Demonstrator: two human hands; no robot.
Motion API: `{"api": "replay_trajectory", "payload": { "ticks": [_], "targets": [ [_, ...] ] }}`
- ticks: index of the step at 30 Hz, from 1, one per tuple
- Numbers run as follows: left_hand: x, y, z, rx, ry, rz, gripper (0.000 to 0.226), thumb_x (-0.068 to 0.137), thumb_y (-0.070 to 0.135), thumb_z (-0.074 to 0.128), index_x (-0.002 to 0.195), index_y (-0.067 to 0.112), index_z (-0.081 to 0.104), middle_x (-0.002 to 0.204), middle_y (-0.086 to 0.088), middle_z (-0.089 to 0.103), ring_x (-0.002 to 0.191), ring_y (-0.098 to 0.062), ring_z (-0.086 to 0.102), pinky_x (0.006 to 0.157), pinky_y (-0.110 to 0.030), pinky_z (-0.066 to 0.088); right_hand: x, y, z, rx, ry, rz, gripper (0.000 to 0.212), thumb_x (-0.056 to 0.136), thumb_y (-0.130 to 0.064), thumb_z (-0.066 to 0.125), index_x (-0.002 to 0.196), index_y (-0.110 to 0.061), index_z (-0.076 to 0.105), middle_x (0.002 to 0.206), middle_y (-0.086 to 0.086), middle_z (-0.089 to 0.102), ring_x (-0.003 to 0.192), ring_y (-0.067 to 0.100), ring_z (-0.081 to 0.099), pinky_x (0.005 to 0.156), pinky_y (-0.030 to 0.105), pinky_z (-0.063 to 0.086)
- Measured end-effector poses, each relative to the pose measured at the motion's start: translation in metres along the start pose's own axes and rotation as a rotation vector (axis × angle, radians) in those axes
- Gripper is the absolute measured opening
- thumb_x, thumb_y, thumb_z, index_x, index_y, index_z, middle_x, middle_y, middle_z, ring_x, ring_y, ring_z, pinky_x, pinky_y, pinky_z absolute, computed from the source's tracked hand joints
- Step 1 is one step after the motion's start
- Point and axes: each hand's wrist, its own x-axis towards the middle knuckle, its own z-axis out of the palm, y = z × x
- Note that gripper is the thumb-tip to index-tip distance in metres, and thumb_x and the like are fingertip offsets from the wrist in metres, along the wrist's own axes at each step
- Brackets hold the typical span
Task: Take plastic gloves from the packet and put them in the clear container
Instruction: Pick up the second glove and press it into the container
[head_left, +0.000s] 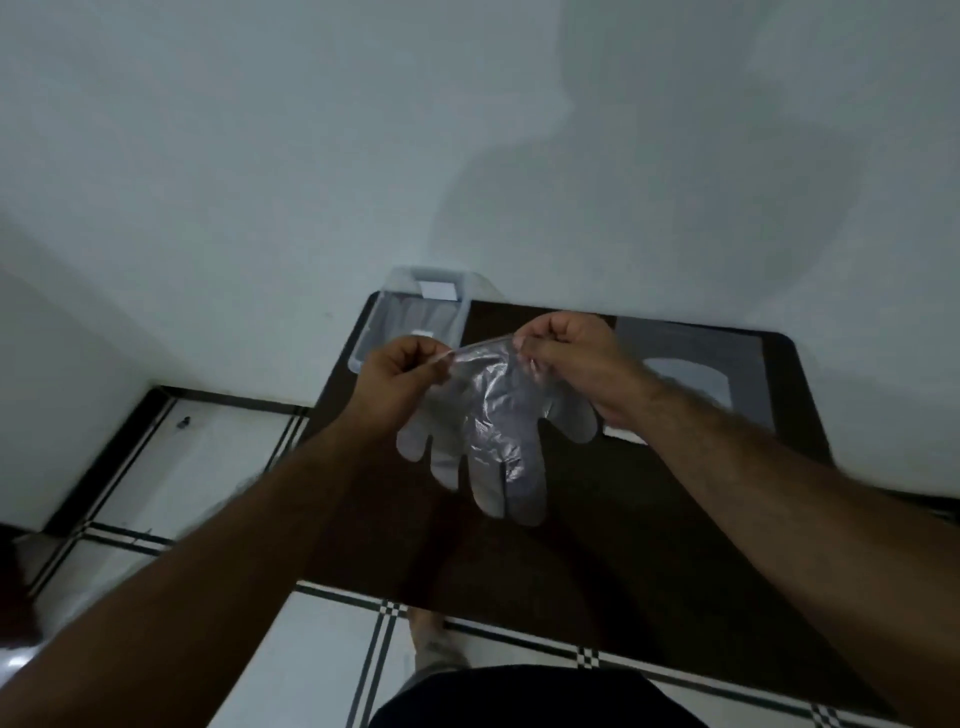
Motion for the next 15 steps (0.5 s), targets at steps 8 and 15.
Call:
{"api": "replay_trajectory", "payload": {
  "ticks": [8,15],
  "targets": [
    [0.115,-0.023,-0.109,0.098,-0.018,0.01,0.011,0.099,0.011,0.074,0.1,0.0,0.076,0.088,-0.021,0.075,0.079,-0.019,0.068,0.077,-0.03,0.057,0.123,-0.027,0.077,-0.054,0.042,0.018,0.015,0.084,0.0,0.085,0.097,-0.007,0.078,0.091,0.002,0.077,0.08,0.007,0.072,0.074,0.02,0.06],
    [0.242,-0.045,-0.151,0.101,-0.053,0.02,0.007,0.091,-0.002,0.075,0.098,-0.001,0.078,0.094,-0.021,0.078,0.079,-0.019,0.072,0.08,-0.033,0.062,0.233,-0.048,0.11,-0.112,0.124,0.044,0.01,0.087,0.005,0.072,0.095,0.002,0.077,0.082,0.013,0.079,0.071,0.014,0.071,0.062,0.027,0.054]
  ]
}}
